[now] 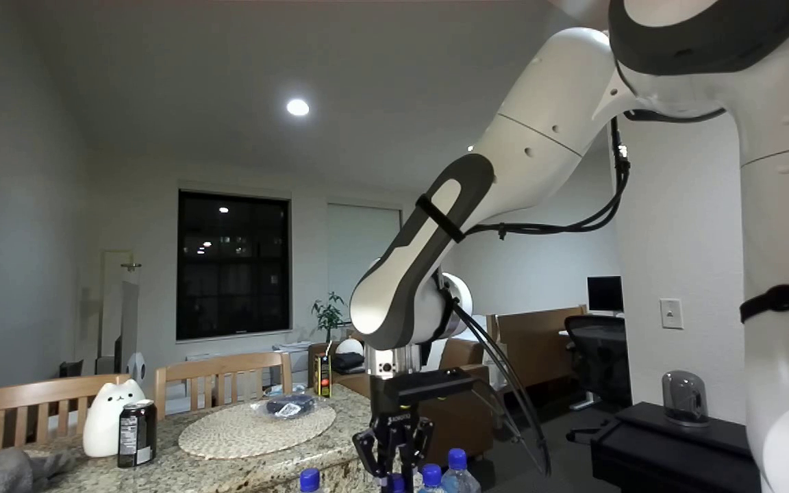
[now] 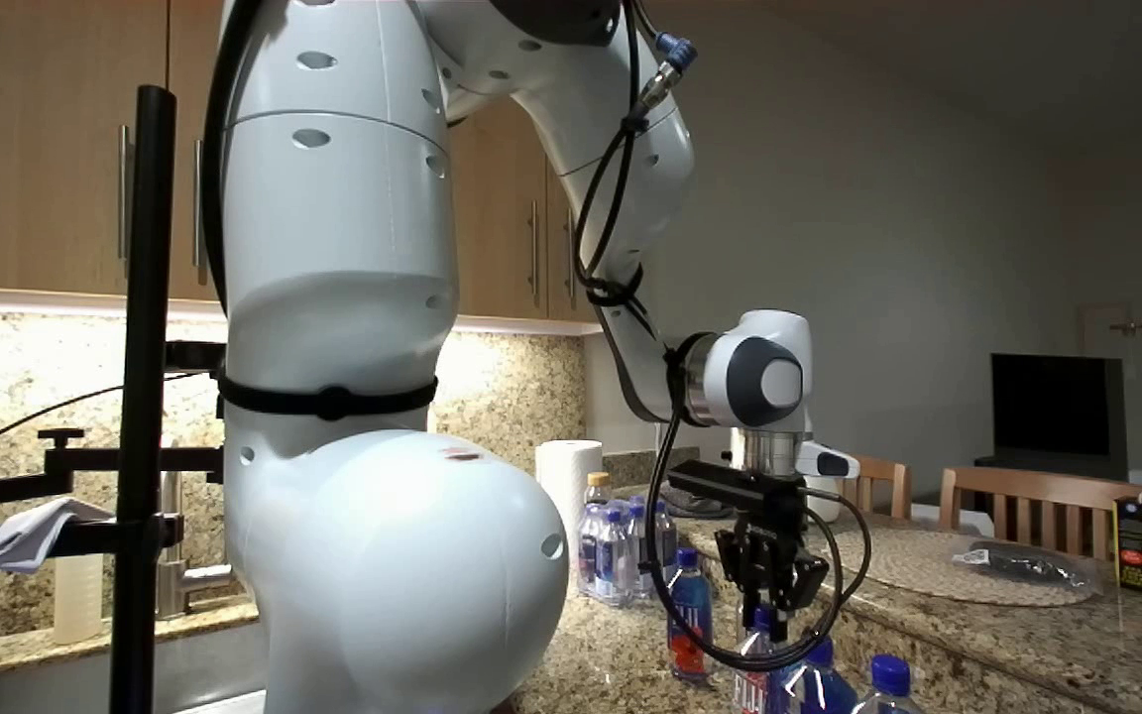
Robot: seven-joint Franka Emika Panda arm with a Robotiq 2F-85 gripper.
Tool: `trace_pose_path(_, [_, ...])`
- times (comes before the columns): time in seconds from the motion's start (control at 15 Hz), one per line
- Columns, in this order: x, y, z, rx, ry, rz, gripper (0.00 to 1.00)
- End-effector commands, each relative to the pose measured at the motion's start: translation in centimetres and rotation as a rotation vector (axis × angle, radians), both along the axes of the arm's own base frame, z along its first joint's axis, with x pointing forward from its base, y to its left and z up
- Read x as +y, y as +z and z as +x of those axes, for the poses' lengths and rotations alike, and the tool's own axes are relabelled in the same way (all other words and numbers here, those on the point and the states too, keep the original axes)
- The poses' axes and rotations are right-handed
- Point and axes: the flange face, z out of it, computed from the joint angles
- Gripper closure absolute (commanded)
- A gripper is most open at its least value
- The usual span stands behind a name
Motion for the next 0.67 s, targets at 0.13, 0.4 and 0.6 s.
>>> trace_pose_path(0.13, [-0.31, -0.03, -0.53, -0.019, 0.052, 0.0, 0.86])
trace_pose_path(0.4, [-0.36, 0.06, -0.64, -0.02, 0.059, -0.001, 0.84])
trace_pose_path(0.6, [-0.34, 0.06, -0.71, -0.018, 0.063, 0.0, 0.4])
